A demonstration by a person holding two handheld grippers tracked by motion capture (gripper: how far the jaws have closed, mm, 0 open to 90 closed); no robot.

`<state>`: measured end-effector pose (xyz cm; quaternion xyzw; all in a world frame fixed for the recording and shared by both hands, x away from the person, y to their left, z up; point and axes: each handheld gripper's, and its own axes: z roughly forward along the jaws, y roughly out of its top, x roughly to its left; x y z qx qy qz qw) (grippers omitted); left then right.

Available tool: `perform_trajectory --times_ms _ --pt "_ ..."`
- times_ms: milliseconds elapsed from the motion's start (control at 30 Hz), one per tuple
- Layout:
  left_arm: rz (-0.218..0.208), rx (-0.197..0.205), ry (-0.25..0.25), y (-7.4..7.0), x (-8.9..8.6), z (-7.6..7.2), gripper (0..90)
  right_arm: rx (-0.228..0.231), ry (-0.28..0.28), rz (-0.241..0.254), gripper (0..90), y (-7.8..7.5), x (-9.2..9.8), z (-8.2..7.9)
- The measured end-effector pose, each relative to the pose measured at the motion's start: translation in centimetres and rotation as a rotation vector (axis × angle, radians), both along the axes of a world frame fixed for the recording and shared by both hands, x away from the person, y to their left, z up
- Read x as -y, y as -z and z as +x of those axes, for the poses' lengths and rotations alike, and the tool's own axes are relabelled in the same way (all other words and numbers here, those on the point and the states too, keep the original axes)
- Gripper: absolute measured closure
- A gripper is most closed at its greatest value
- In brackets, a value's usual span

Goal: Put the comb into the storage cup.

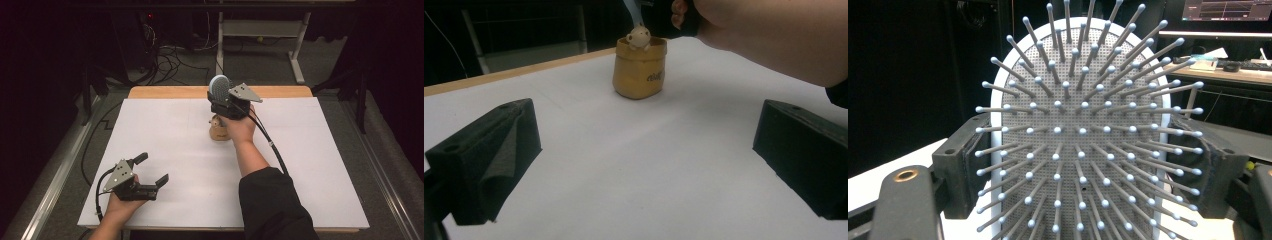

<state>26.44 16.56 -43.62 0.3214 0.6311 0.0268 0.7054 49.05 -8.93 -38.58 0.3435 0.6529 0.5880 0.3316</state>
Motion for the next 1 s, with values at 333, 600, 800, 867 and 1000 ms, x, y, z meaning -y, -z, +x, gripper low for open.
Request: perform_trajectory --times_ms 333,600,800,867,1000 --pt "0.015 0.012 0.005 0.1 -0.1 0.0 0.1 0.001 -0.002 0.002 20.3 0.1 -0.1 0.1" --pt "0.01 0.002 0.001 0.1 0.1 0.0 0.1 -0.018 0.005 0.018 20.0 0.0 0.3 0.5" --pt "0.014 0.01 0.001 0.0 -0.3 0.0 0.1 -0.054 0.019 0.06 19.7 0.1 1.0 1.2" --pt "0.014 0.01 0.002 0.0 -0.3 0.0 0.1 -0.068 0.025 0.075 19.6 0.1 1.2 1.4" --pt "0.008 0.002 0.003 0.0 -0.3 0.0 0.1 -0.083 0.034 0.093 19.4 0.1 1.6 1.7"
